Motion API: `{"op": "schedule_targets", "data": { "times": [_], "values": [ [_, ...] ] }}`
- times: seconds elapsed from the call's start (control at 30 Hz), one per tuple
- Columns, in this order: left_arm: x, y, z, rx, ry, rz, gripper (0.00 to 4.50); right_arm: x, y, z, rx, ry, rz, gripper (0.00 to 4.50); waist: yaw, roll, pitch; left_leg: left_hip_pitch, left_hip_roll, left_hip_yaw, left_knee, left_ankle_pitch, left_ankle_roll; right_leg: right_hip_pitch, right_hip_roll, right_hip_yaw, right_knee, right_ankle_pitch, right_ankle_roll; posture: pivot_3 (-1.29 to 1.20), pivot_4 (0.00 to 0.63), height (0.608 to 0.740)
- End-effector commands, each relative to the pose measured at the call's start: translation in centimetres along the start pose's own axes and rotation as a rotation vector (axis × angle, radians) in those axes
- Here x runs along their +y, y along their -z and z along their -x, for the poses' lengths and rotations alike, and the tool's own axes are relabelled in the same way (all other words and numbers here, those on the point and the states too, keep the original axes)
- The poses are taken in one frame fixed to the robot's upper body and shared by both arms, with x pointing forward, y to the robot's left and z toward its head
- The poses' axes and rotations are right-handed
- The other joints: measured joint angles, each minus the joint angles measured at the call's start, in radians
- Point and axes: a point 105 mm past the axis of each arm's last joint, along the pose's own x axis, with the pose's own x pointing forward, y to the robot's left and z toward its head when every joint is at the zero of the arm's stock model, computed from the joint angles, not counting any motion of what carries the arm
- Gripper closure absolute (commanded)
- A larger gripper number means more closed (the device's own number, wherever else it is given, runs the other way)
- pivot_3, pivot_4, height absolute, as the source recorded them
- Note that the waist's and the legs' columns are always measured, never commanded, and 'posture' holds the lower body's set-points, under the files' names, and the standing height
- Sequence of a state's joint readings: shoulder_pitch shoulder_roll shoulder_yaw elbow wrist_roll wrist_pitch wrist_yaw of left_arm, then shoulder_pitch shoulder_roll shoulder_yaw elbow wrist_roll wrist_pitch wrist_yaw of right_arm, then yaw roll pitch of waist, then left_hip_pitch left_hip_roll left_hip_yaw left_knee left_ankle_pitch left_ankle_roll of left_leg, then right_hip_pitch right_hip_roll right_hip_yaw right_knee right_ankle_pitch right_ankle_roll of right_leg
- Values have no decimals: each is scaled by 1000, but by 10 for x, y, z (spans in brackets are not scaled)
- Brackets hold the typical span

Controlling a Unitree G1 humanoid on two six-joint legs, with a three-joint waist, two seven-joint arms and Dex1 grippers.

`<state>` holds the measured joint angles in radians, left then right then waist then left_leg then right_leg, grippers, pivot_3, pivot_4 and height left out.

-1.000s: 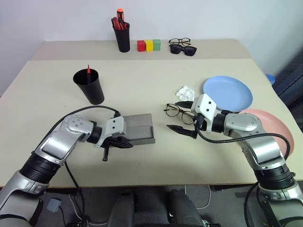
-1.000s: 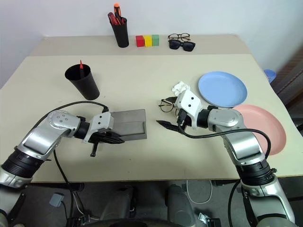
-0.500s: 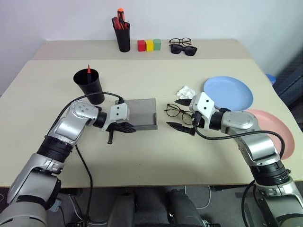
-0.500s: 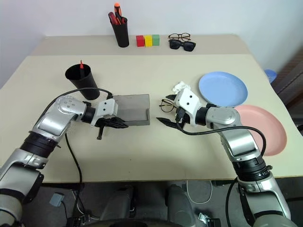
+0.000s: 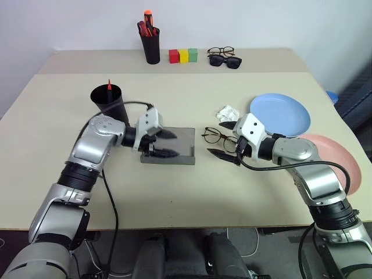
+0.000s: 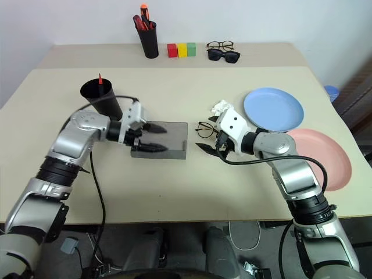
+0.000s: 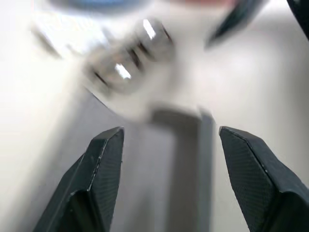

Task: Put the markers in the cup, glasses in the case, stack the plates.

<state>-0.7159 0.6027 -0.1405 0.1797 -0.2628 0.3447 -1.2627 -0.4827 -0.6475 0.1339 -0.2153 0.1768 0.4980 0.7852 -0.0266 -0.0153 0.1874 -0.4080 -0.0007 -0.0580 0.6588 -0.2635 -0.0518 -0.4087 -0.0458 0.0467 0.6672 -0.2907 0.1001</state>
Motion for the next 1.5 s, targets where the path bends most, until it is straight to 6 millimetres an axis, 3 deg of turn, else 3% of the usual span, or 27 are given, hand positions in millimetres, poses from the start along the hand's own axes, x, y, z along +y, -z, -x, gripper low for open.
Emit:
{"op": "schedule_targets", "data": {
  "times": [0.03,0.17,0.3,0.6,0.7,0.93,1.3,1.5],
  "values": [
    [3,-5,29,-50,-123,-7,1192,-16,1,-3,49,76,5,0,-9,0,0,0,0,0,0,0,0,0,0,0,0,0,0,0,150,740],
    [-5,14,56,-25,-258,22,1192,-25,14,-12,131,115,11,0,-17,0,0,0,0,0,-1,0,0,0,0,0,0,0,0,0,150,740],
    [-20,45,82,7,-407,139,1192,-28,28,-20,195,104,30,0,-15,0,0,0,0,0,-1,0,0,0,-1,0,0,0,0,0,150,740],
    [-42,52,83,-27,-508,228,1192,-33,34,-29,241,86,-24,0,-4,0,0,0,0,0,0,0,0,0,-3,0,-1,0,0,0,150,740],
    [-45,50,83,-28,-520,231,1119,-34,36,-29,253,90,-29,855,-5,0,0,0,0,0,0,0,0,0,-2,0,-1,0,0,0,150,740],
    [-47,43,80,-28,-529,222,1119,-31,40,-28,274,72,-25,4360,-8,0,0,0,0,0,0,0,0,0,-2,0,-1,0,0,0,150,740],
    [-33,17,78,-39,-561,199,1119,-34,34,-26,268,78,37,4437,-12,0,0,0,0,0,0,0,0,0,-2,0,-1,0,0,0,150,740],
    [-33,18,89,-2,-613,204,1119,-30,6,-25,176,38,102,4437,-14,0,0,0,0,0,-1,0,0,0,-2,0,-1,0,0,0,150,740]
  ]
}}
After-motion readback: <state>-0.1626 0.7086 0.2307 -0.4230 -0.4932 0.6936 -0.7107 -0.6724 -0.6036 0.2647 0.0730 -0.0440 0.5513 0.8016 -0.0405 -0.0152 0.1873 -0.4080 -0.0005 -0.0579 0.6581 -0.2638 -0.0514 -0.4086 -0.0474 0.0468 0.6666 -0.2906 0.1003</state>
